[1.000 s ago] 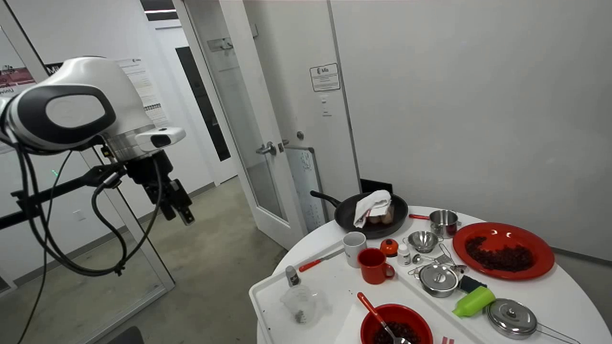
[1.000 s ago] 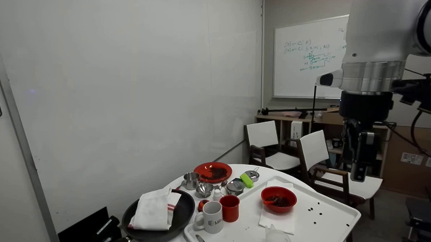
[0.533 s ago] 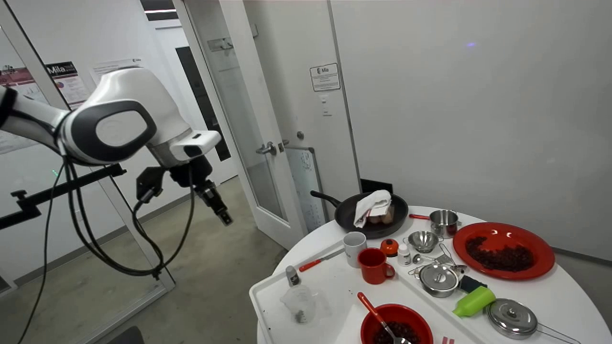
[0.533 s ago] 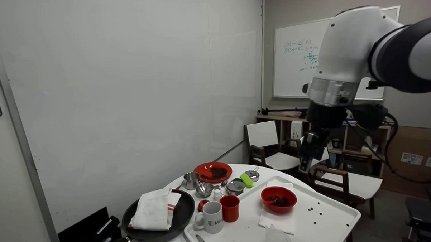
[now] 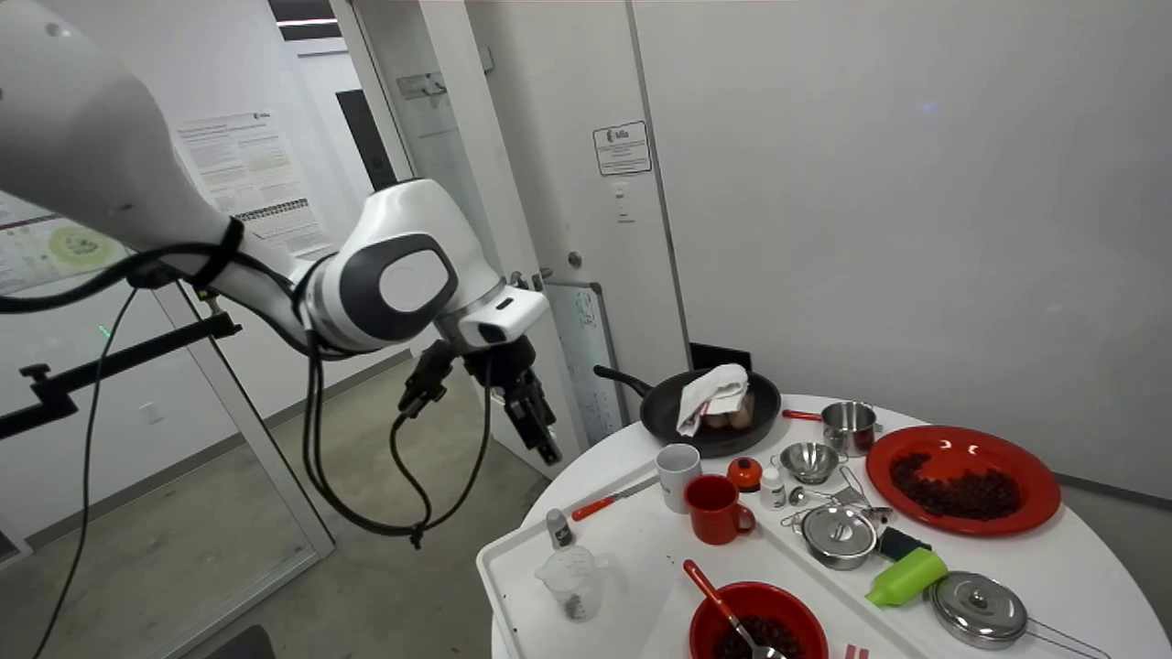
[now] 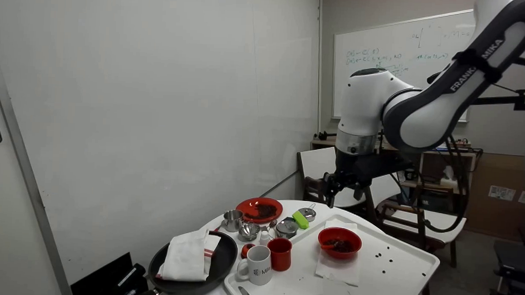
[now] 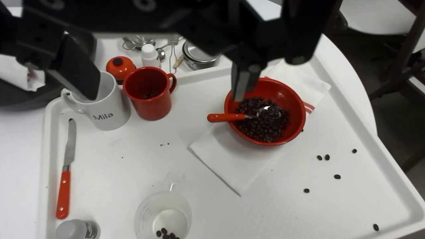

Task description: Pour the contents of the jug into the red bowl

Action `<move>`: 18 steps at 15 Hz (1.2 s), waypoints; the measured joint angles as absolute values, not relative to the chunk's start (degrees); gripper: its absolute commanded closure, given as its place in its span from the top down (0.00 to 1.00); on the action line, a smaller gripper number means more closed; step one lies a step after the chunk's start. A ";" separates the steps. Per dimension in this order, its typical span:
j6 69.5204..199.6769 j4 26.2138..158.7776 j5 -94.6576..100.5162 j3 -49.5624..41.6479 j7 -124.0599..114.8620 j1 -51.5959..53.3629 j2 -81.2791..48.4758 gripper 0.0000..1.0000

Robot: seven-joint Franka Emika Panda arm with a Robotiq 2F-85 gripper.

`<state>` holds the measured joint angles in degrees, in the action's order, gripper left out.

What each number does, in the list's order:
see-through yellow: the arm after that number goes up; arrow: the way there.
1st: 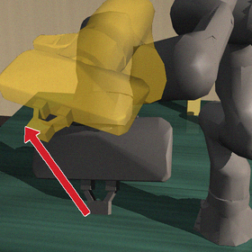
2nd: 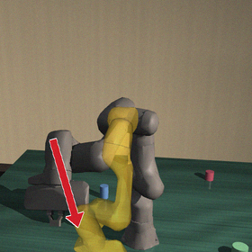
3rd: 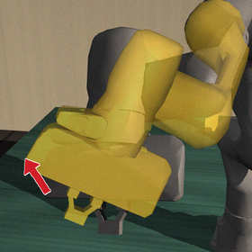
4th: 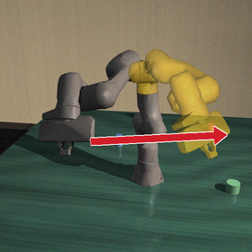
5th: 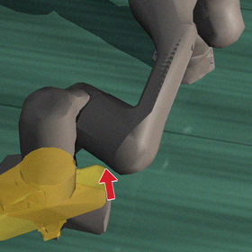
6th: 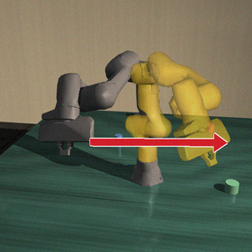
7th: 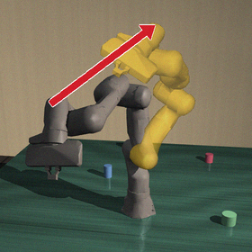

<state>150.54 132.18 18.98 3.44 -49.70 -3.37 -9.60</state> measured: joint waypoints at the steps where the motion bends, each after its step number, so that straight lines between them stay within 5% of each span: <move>1: 150.28 130.55 19.11 2.89 -50.78 -2.90 -11.35 1.00; 10: 147.73 128.06 16.11 -0.72 -49.59 0.91 -16.17 1.00; 18: 146.87 119.64 -3.24 2.23 -21.13 -4.01 -28.28 1.00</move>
